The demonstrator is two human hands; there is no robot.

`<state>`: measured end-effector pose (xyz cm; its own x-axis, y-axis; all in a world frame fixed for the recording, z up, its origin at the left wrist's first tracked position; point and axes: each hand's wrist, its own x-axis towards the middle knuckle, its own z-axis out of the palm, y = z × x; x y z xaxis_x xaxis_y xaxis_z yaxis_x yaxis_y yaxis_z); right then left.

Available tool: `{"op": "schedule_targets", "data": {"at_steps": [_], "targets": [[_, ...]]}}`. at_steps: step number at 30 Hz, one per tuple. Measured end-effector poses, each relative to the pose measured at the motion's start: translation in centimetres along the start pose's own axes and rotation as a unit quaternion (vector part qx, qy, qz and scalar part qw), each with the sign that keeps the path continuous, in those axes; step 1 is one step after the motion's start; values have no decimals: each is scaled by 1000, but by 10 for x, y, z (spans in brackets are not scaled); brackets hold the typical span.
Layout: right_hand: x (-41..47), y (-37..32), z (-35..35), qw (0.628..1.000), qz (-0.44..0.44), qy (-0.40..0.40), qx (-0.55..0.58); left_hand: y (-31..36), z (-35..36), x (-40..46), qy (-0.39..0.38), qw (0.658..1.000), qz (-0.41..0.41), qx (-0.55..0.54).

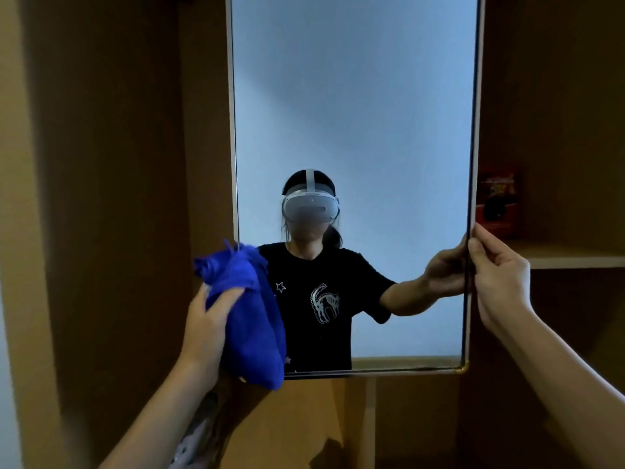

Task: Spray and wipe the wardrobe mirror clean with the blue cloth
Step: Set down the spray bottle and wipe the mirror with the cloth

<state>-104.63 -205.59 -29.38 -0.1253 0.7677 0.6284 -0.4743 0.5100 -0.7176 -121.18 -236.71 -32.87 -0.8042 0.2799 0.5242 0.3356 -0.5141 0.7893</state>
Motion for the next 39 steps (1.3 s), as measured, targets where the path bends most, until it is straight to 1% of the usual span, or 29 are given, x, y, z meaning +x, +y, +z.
{"op": "schedule_targets", "data": {"at_steps": [3, 6, 8, 10, 13, 14, 16, 17, 18, 19, 20, 21, 22, 24, 25, 27, 29, 33, 39], "targets": [[-1, 0, 2, 1000, 1, 10, 6, -30, -10, -23, -19, 999, -33, 7], [-4, -2, 4, 1000, -5, 20, 8, -44, -19, -26, -50, 996, -64, 22], [-5, -3, 5, 1000, -3, 23, 12, -45, -18, -24, -89, 992, -59, 61], [-5, -4, 5, 1000, 0, 21, 11, -42, -12, -23, -104, 990, -35, 88], [-5, -6, 6, 1000, 1, 23, 14, -34, 2, -21, -137, 989, 10, 59], [-5, -5, 6, 1000, -1, 25, 11, -36, 2, -19, -126, 991, -9, 33], [-5, -5, 7, 1000, -4, 29, 6, -37, -2, -13, -70, 993, -92, -24], [-4, -4, 7, 1000, -1, 29, 5, -39, -5, -12, -55, 992, -109, -15], [-4, -4, 8, 1000, 2, 29, 5, -43, -7, -10, -52, 994, -99, 15], [-4, -4, 7, 1000, 4, 30, 4, -46, -8, -10, -55, 995, -65, 59], [-3, -4, 7, 999, 5, 31, 5, -47, -8, -12, -67, 991, -7, 116], [-3, -5, 7, 999, 6, 31, 4, -47, -8, -13, -73, 977, 60, 192], [-4, -6, 7, 999, 6, 31, 4, -49, -7, -13, -75, 949, 126, 278], [-6, -8, 7, 999, 4, 32, 3, -58, -4, -11, -58, 878, 218, 423], [-7, -9, 7, 999, 3, 33, 2, -60, -3, -10, -36, 850, 240, 468], [-8, -10, 8, 999, 0, 35, 0, -59, 2, -8, 15, 816, 247, 522], [-8, -11, 8, 999, 2, 36, 1, -59, 8, -3, 48, 801, 232, 549], [-7, -10, 8, 999, 2, 40, 6, -63, 14, -1, 69, 787, 228, 569], [-5, -4, 8, 999, 1, 39, -12, -43, 30, 19, 109, 774, 260, 567]]}}
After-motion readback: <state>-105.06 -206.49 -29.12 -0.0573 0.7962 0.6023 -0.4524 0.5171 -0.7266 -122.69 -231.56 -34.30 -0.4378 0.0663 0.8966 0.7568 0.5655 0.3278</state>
